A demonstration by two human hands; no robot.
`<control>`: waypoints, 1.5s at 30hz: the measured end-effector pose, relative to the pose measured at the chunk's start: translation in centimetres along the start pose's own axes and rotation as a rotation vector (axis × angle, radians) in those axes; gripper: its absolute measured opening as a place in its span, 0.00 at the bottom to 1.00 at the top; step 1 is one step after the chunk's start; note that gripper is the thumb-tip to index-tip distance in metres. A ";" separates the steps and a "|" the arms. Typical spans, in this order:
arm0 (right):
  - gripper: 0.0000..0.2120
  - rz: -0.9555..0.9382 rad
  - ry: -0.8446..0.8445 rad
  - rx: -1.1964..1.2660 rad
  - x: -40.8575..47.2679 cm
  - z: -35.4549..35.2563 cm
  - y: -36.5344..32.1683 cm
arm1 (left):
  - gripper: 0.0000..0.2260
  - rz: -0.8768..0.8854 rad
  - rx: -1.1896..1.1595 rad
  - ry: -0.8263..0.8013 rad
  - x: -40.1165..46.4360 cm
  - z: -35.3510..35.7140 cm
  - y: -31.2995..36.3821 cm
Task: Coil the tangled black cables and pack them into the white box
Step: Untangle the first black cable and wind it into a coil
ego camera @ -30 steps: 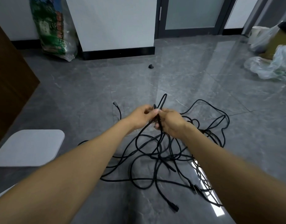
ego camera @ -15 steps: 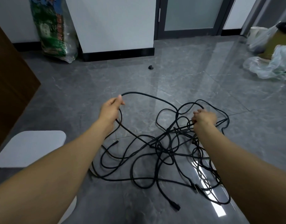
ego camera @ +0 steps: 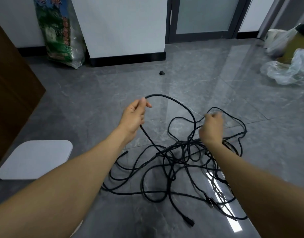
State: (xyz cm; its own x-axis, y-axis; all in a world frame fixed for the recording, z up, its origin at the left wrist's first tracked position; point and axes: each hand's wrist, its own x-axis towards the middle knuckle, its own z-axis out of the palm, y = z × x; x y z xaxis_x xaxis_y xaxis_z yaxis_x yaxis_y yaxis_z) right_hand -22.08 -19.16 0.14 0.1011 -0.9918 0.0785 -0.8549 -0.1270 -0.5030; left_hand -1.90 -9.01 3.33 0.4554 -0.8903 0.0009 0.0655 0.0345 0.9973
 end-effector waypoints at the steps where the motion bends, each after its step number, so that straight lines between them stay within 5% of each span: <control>1: 0.22 -0.123 -0.108 0.038 0.1 0.5 -0.7 | 0.14 0.015 0.023 -0.049 0.0 0.4 -0.1; 2: 0.24 -0.189 -0.229 0.059 0.1 1.0 -1.4 | 0.14 0.022 0.022 -0.073 -0.1 0.7 -0.1; 5: 0.11 -0.141 -0.316 0.101 0.6 2.3 -2.3 | 0.14 0.002 -0.073 -0.012 0.3 0.8 -0.2; 8: 0.20 -0.185 -0.184 0.162 0.7 2.4 -2.2 | 0.14 -0.018 -0.043 0.118 0.8 -0.2 -1.0; 13: 0.17 -0.231 0.082 0.485 1.9 -1.4 -5.7 | 0.15 -0.097 -0.048 0.171 1.4 -0.2 0.3; 17: 0.07 -0.061 -0.055 0.721 3.2 -6.7 -9.0 | 0.19 -0.167 -0.079 0.125 2.2 1.7 6.7; 24: 0.12 0.304 -0.267 1.163 4.5 -23.5 -16.6 | 0.22 -0.305 -0.083 0.075 1.6 5.0 22.8; 32: 0.09 0.163 -0.522 0.754 5.4 -45.6 -24.8 | 0.19 -0.336 0.070 0.035 0.3 10.0 46.2; 38: 0.08 0.043 -0.502 0.573 5.4 -60.9 -31.0 | 0.10 -0.295 0.239 0.058 -0.6 13.7 61.3; 42: 0.09 -0.045 -0.406 0.565 5.9 -69.4 -34.9 | 0.02 -0.111 0.464 0.029 -1.1 15.4 70.4; 45: 0.08 -0.186 -0.395 0.488 5.5 -73.5 -37.5 | 0.11 0.018 0.656 -0.160 -1.6 16.5 75.6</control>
State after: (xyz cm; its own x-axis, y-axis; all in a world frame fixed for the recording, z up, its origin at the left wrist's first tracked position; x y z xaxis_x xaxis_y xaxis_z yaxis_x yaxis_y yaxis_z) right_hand -26.88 -18.68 82.73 0.4838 -0.8721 -0.0733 -0.4850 -0.1974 -0.8519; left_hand -12.35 -12.50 79.93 0.3107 -0.9503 -0.0213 -0.5169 -0.1877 0.8352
